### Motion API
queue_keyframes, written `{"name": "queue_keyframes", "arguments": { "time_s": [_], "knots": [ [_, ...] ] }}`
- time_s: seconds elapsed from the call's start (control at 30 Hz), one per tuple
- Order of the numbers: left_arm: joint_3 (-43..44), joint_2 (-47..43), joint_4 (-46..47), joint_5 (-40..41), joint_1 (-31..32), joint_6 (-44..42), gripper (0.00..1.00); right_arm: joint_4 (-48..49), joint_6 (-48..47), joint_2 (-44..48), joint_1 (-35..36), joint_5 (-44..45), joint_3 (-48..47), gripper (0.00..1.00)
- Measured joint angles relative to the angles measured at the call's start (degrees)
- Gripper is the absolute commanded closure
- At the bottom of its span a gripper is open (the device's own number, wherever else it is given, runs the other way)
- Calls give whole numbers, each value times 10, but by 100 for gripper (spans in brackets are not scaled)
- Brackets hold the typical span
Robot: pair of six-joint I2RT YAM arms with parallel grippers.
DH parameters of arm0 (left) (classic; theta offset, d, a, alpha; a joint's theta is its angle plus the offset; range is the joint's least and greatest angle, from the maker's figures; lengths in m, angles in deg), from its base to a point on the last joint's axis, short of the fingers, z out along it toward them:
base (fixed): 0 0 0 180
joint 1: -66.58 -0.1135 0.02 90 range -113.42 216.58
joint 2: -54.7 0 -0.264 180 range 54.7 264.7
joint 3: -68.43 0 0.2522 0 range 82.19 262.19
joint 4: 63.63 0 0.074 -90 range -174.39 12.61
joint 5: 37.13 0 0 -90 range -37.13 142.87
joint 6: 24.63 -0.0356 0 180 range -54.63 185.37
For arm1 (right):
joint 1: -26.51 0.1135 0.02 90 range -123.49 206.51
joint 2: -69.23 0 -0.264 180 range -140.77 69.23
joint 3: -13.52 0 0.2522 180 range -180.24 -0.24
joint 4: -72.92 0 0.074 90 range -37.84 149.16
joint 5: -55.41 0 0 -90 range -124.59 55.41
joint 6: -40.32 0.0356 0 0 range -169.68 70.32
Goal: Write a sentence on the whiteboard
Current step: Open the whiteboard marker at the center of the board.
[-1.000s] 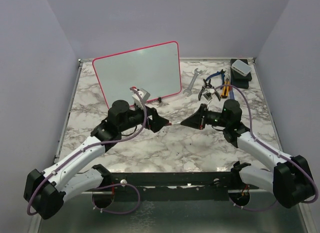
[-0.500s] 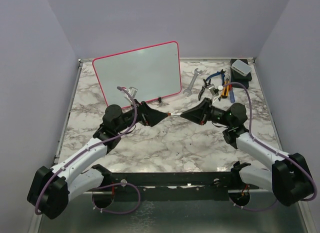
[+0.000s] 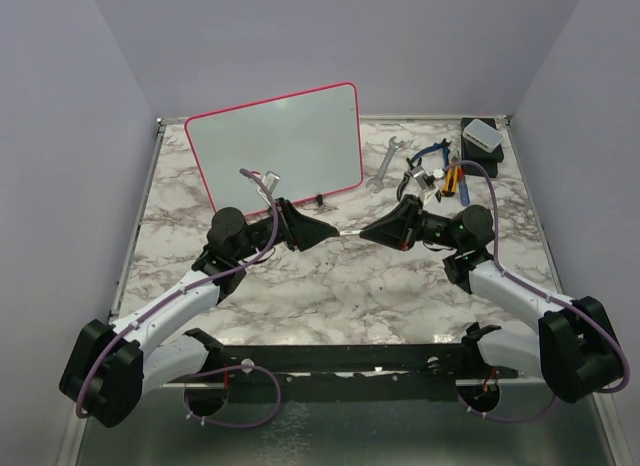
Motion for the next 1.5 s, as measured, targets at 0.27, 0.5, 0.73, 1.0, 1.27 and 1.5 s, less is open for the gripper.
{"name": "queue_keyframes", "arguments": {
  "time_s": [0.27,0.5,0.73,1.0,1.27,1.5],
  "knots": [
    [0,0,40,-26,0,21,50,4,5,0,0,-13,-1,100],
    [-2,16,52,-48,0,31,51,7,5,0,0,-13,-1,99],
    [-3,25,53,-59,6,37,77,7,4,0,0,-12,-1,99],
    [-3,27,66,-78,8,41,100,7,3,0,0,-15,-1,99],
    [-3,19,68,-92,2,41,100,8,5,17,0,-11,7,99],
    [-2,4,60,-120,-32,45,100,45,30,40,-29,-11,36,100]
  ]
}}
